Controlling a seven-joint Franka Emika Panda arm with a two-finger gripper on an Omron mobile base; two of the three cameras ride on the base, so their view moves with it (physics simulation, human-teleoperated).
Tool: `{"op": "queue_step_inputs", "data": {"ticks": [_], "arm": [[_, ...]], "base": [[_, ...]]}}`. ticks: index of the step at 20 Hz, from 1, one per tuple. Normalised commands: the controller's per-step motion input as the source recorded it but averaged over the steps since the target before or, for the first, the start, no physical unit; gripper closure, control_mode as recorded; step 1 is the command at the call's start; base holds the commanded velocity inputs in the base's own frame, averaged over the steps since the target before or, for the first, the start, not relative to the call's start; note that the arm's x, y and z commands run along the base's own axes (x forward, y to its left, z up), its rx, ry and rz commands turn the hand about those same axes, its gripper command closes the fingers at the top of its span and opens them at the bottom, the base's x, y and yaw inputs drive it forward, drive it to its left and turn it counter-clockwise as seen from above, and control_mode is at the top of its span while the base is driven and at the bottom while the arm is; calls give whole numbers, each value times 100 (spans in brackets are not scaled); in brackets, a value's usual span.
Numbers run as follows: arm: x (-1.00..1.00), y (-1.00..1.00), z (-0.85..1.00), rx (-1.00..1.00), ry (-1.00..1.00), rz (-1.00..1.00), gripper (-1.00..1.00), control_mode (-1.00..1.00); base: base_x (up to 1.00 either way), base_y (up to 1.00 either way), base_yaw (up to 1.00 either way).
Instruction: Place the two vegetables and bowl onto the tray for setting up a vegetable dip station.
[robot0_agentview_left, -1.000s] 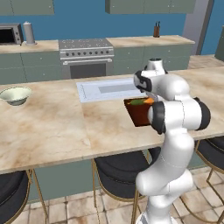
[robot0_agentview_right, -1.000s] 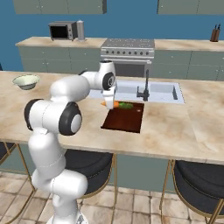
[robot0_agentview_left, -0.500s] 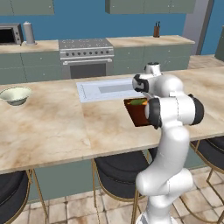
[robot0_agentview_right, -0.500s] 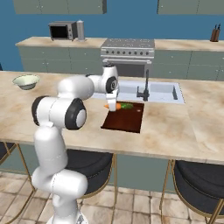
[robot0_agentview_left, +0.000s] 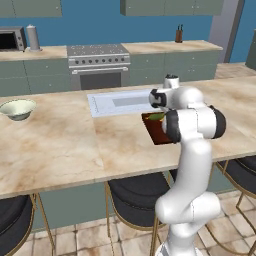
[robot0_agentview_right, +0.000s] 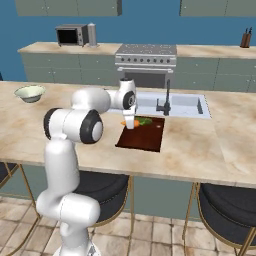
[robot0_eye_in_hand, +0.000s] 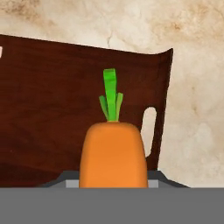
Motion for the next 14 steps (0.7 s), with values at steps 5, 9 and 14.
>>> {"op": "queue_step_inputs", "data": {"ticks": [5,9,14], "arm": [[41,0,-18,0,0,0,100,-100],[40,-1,-9,1,0,0,100,-100],[35,-3,-8,2,0,0,100,-100]], "base": [[0,0,0],[0,0,0],[0,0,0]]}}
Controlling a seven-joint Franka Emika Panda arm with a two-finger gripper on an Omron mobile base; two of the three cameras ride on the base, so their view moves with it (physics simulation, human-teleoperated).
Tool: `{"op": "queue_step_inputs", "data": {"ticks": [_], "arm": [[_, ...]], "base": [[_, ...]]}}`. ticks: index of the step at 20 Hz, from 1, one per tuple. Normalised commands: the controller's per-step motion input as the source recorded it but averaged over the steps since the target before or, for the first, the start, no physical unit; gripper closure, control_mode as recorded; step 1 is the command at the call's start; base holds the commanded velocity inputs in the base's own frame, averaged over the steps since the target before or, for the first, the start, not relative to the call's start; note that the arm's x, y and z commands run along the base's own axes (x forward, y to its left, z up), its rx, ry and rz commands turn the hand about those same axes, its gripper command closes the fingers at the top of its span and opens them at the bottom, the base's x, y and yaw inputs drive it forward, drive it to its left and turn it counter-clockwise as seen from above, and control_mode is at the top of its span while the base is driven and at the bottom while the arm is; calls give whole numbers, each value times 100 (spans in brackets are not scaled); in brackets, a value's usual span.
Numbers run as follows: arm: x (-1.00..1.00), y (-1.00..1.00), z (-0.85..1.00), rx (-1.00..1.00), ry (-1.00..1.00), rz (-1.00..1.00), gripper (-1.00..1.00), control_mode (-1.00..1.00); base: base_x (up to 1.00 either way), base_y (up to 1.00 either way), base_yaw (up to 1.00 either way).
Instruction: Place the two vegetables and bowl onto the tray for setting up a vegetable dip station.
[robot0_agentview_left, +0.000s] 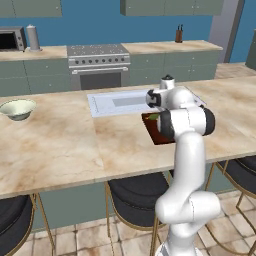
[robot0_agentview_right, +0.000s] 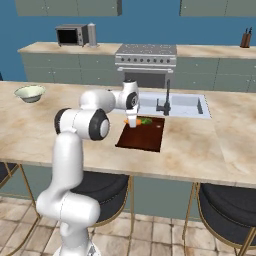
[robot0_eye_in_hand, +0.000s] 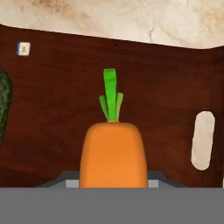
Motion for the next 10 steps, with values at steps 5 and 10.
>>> {"op": "queue_step_inputs", "data": {"ticks": [5,10], "arm": [[34,-4,-9,1,0,0,100,-100],[26,-6,-11,1,0,0,100,-100]], "base": [[0,0,0],[0,0,0]]}}
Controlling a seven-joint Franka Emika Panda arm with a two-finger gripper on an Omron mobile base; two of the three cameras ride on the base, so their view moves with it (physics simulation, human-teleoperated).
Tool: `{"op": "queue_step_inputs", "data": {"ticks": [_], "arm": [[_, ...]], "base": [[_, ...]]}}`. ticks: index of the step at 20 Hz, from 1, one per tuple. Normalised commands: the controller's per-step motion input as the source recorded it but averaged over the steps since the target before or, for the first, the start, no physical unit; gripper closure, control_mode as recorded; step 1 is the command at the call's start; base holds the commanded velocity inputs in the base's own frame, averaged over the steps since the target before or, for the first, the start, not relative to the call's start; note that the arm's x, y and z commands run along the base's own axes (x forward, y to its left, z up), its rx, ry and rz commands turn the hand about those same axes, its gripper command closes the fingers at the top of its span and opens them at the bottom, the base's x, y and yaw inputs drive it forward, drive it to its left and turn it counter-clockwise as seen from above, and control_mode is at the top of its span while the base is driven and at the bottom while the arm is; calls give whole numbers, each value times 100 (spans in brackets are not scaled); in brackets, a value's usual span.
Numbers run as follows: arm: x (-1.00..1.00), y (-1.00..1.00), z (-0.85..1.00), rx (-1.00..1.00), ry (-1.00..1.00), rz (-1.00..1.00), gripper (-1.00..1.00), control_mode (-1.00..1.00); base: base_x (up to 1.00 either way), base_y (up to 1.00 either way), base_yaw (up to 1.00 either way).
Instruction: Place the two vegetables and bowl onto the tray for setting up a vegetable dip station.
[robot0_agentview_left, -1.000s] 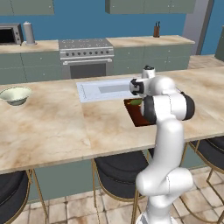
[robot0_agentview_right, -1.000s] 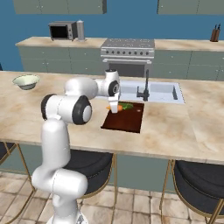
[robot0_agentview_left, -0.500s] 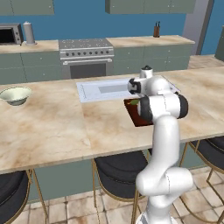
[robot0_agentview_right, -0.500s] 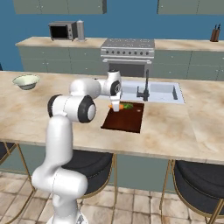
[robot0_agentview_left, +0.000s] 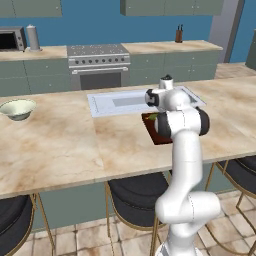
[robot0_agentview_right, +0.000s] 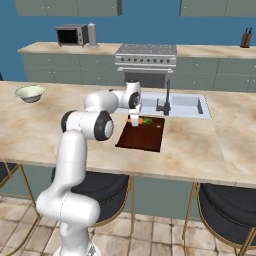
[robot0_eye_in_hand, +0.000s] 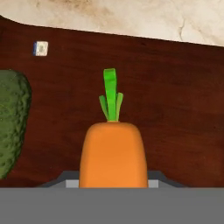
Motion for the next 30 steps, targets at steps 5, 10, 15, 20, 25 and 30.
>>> {"op": "queue_step_inputs", "data": {"ticks": [5,10,15,20,25,30], "arm": [[24,-1,-19,0,0,0,100,-100],[21,0,-17,0,0,0,100,-100],[22,0,-13,0,0,0,100,-100],[24,0,-12,0,0,0,100,-100],[15,0,-5,0,0,0,100,-100],[0,0,0,0,0,0,100,-100]], "base": [[0,0,0],[0,0,0],[0,0,0],[0,0,0],[0,0,0],[0,0,0]]}}
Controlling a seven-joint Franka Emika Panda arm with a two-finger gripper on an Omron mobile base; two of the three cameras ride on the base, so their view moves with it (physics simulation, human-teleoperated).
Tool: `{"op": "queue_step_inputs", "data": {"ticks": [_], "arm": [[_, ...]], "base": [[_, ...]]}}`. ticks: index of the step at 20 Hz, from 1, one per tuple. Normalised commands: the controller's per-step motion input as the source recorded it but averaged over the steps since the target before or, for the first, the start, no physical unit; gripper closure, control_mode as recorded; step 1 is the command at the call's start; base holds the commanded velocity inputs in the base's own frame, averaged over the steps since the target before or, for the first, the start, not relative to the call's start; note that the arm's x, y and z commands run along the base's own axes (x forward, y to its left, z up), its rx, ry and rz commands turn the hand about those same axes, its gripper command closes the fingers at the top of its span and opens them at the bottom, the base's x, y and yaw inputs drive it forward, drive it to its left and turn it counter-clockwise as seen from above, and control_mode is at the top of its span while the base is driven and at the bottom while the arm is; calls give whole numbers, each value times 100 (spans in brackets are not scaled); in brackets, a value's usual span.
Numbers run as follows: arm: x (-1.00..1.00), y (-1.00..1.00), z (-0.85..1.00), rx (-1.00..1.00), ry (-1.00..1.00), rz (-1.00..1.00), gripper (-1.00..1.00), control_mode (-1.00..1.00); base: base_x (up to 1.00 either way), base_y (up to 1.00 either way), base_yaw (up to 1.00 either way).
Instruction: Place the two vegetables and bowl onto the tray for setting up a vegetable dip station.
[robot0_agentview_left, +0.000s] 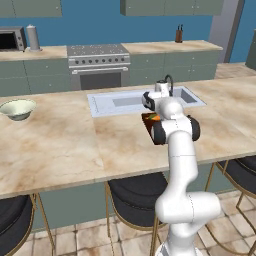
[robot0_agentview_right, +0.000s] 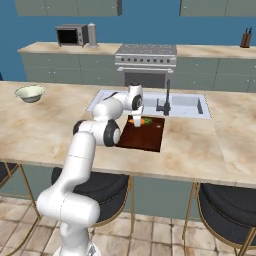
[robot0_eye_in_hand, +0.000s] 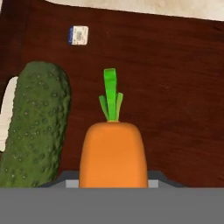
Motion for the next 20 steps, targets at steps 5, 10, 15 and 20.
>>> {"op": "queue_step_inputs", "data": {"ticks": [5,10,15,20], "arm": [[0,0,0,0,0,0,100,-100],[1,0,0,0,0,0,100,-100],[13,0,-5,0,0,0,100,-100],[20,0,-2,0,0,0,100,-100]], "base": [[0,0,0],[0,0,0],[0,0,0],[0,0,0]]}}
